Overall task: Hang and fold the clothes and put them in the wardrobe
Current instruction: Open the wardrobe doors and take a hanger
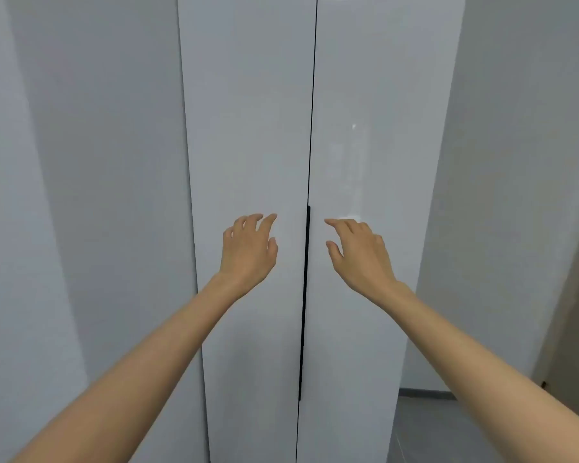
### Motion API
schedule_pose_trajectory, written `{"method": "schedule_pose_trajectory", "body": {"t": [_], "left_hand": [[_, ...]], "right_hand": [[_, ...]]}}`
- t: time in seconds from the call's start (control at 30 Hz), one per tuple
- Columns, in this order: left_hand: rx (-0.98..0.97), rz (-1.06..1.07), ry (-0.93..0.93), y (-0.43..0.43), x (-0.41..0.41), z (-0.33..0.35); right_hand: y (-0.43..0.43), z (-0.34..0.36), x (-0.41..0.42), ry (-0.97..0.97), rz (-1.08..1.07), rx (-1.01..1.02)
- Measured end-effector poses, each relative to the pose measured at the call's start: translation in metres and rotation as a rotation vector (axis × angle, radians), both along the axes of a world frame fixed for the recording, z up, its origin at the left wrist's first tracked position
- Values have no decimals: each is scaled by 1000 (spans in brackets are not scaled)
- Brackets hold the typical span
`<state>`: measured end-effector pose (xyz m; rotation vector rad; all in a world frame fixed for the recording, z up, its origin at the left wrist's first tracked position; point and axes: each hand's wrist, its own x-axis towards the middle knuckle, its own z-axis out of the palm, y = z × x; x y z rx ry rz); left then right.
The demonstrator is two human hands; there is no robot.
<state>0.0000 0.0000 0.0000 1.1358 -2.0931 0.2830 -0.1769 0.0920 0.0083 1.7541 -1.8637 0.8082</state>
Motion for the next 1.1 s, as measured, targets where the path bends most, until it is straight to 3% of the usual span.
{"method": "schedule_pose_trajectory", "body": {"t": [0.23,0.6,0.93,1.1], "left_hand": [[8,38,-184,-112,-22,-17],[-23,32,-306,-240,-82,-38],[-275,25,-367,-352,-138,-68],[-252,31,-359,-386,-154,-81]], "right_hand": [[-109,-19,-16,-41,-87,64],[-239,-39,-62,-132,-116,150],[-353,-65,-118,-227,24,12],[-386,-69,-130,-357,157,-71]]}}
